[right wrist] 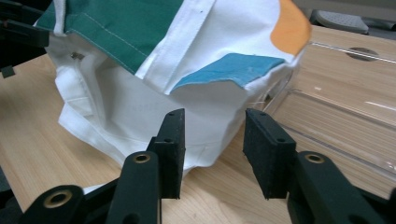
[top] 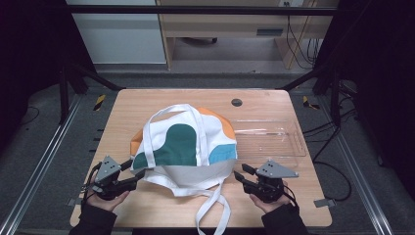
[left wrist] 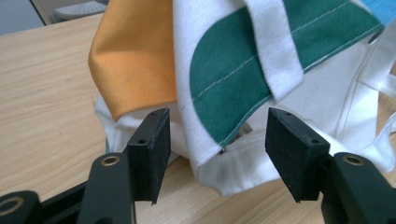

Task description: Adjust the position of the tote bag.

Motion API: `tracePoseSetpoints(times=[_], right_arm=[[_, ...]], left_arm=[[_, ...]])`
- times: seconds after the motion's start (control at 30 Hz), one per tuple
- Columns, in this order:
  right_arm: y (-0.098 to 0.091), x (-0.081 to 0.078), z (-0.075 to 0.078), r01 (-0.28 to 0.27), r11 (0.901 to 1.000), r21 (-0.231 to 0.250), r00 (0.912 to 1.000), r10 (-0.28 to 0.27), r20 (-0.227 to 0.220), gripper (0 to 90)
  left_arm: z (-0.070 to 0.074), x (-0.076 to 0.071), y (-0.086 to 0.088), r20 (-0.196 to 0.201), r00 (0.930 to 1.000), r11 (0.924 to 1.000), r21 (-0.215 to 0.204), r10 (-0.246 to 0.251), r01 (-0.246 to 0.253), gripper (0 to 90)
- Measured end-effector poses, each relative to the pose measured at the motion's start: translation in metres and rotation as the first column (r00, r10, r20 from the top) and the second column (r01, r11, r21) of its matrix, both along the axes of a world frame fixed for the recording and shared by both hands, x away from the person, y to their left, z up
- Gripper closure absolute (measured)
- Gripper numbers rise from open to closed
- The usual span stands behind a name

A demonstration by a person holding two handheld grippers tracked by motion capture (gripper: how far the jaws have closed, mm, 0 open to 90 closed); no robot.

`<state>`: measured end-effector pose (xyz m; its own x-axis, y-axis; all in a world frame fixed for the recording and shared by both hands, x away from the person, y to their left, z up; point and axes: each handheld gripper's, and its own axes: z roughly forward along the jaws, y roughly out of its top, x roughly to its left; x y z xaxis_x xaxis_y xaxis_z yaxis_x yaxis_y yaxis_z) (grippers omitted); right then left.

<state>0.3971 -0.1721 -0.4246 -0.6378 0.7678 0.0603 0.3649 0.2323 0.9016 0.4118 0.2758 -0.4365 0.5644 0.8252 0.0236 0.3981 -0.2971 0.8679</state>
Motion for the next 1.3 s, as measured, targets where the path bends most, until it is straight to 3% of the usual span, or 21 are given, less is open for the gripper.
tracePoseSetpoints(times=[0.27,0.7,1.07,1.3], right_arm=[[0.013,0.001,-0.001,-0.021,0.9998,0.001,0.9996,0.021,-0.019,70.3],[0.04,0.003,-0.002,-0.077,0.997,-0.007,0.997,0.077,-0.008,89.9],[0.074,0.008,-0.009,-0.11,0.9937,-0.02,0.9938,0.11,-0.017,90.0],[0.096,0.011,-0.009,-0.121,0.9924,-0.021,0.9926,0.121,-0.008,90.0]], left_arm=[[-0.004,0.001,0.003,-0.017,0.9998,1.0,-0.006,-0.005,0.005,49.4],[-0.006,0.003,0.004,-0.021,0.9997,0.9996,-0.026,0.01,-0.01,66.9],[-0.007,0.003,0.004,-0.012,0.9999,0.9991,-0.041,0.008,-0.008,78.5],[-0.006,0.003,0.004,-0.014,0.9999,0.999,-0.045,0.007,-0.008,81.4]])
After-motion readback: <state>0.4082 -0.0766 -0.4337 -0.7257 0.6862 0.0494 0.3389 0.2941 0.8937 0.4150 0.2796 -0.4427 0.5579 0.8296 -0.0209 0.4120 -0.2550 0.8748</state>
